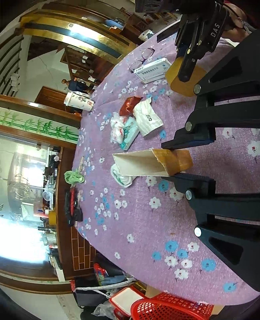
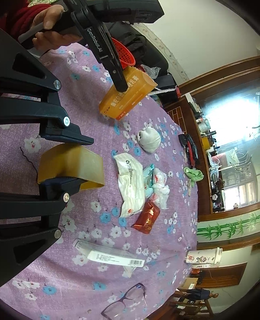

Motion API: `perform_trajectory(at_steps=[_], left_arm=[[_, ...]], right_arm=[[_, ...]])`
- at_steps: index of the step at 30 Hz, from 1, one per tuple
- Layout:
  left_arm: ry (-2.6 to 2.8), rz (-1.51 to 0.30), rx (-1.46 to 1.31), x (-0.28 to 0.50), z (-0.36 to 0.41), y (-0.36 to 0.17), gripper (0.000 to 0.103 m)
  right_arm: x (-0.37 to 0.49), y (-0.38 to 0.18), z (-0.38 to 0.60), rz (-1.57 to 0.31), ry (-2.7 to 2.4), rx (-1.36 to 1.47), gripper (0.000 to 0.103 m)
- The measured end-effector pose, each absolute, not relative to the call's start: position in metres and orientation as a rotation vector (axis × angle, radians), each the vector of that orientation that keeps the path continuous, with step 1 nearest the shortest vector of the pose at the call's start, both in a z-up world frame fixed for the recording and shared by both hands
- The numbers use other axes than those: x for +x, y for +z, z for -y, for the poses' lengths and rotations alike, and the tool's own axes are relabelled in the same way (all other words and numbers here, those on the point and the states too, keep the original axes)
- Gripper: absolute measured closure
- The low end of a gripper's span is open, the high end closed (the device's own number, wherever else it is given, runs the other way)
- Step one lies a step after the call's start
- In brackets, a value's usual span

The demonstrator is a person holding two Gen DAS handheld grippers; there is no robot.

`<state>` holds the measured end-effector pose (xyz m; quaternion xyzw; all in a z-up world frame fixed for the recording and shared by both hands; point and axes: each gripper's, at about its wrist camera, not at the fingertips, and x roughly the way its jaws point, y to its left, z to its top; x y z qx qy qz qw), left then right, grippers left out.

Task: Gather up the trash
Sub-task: 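Lift the gold box with the right tool while the left tool lifts the orange box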

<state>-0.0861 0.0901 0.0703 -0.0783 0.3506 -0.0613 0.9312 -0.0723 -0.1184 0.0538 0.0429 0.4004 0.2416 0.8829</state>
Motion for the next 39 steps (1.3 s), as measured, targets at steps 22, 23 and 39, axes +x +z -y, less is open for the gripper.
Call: perform_trajectory(at_steps=[22, 23, 39], left_arm=[[-0.151, -0.699, -0.129, -0.095, -0.086, 0.075, 0.081], [-0.152, -0.700, -0.128, -0.095, -0.085, 0.075, 0.081], [-0.158, -0.712, -0.126, -0.093, -0.081, 0.073, 0.081]], right_arm=[[-0.069, 0.064, 0.113, -0.826, 0.498, 0.113, 0.073], [-0.069, 0.065, 0.114, -0.825, 0.497, 0.115, 0.073], [-0.068, 0.064, 0.118, -0.836, 0.491, 0.130, 0.073]])
